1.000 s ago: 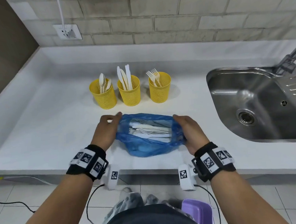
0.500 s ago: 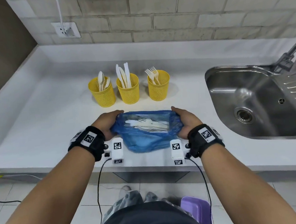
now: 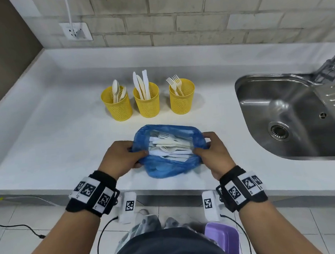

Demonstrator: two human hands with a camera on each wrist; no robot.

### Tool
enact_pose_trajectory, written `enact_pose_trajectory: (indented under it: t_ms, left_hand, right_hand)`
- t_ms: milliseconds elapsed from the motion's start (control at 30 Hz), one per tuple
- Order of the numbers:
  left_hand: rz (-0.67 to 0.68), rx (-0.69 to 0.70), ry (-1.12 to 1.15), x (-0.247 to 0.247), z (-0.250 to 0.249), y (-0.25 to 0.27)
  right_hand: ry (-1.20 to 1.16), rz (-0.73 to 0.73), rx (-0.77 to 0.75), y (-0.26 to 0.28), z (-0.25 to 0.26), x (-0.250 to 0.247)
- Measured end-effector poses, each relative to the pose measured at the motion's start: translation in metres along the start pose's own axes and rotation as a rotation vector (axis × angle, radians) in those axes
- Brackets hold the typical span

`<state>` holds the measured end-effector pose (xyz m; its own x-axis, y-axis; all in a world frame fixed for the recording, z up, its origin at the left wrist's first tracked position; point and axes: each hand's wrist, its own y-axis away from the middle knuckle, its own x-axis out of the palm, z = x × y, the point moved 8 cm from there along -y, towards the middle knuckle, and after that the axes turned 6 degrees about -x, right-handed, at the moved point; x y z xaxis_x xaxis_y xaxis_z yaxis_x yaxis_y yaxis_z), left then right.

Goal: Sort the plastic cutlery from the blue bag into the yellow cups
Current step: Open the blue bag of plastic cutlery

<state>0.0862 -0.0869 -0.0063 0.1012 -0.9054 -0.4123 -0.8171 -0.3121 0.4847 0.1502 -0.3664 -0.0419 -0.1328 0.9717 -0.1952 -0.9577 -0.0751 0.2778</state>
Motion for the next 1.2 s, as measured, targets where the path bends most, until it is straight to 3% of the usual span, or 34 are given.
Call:
enact_pose_trajectory:
  t_ms: [100, 233, 367, 467, 567, 667, 800, 833, 900, 967, 1033, 1100, 1200]
  left_hand:
    - [0.114, -0.099, 0.383, 0.010, 0.008, -0.002]
    - [0.176, -0.211, 0.698, 0.011, 0.019, -0.011]
    - [0.248, -0.328, 0.965, 0.021, 0.042, -0.018]
    - [0.174, -0.344, 0.922, 0.020, 0.052, -0.015]
    - [-0.001, -0.294, 0.592, 0.005, 0.053, -0.016]
    - [-0.182, -0.117, 0.257, -0.011, 0.033, -0.023]
    - [-0.284, 0.181, -0.194, -0.007, -0.009, -0.025]
    - [-0.280, 0.190, -0.193, -0.006, -0.014, -0.027]
    - [-0.249, 0.101, 0.048, -0.009, -0.014, -0.037]
    - [-0.146, -0.103, 0.424, -0.005, 0.001, -0.049]
    - [-0.016, -0.243, 0.644, 0.007, 0.012, -0.051]
    - [0.026, -0.254, 0.603, 0.011, 0.014, -0.053]
    - [-0.066, -0.117, 0.200, -0.002, 0.005, -0.058]
  right_hand:
    - [-0.357, -0.013, 0.095, 0.000, 0.000, 0.005]
    - [-0.852, 0.044, 0.275, -0.001, -0.013, 0.012]
    - [-1.022, 0.070, 0.312, 0.004, -0.024, 0.018]
    - [-0.931, 0.025, 0.299, 0.008, -0.027, 0.013]
    - [-0.434, -0.049, 0.160, 0.004, -0.016, -0.006]
    - [0.122, -0.030, -0.072, -0.006, 0.007, -0.013]
    - [0.333, 0.052, -0.291, -0.017, 0.027, 0.004]
    - [0.363, 0.047, -0.318, -0.020, 0.030, 0.006]
    - [0.294, 0.021, -0.276, -0.028, 0.030, 0.004]
    - [-0.065, -0.021, -0.009, -0.036, 0.012, -0.002]
    - [-0.344, -0.042, 0.237, -0.038, -0.011, 0.001]
    - [-0.279, -0.054, 0.281, -0.040, -0.017, 0.001]
    - [0.097, 0.037, 0.049, -0.038, 0.008, 0.001]
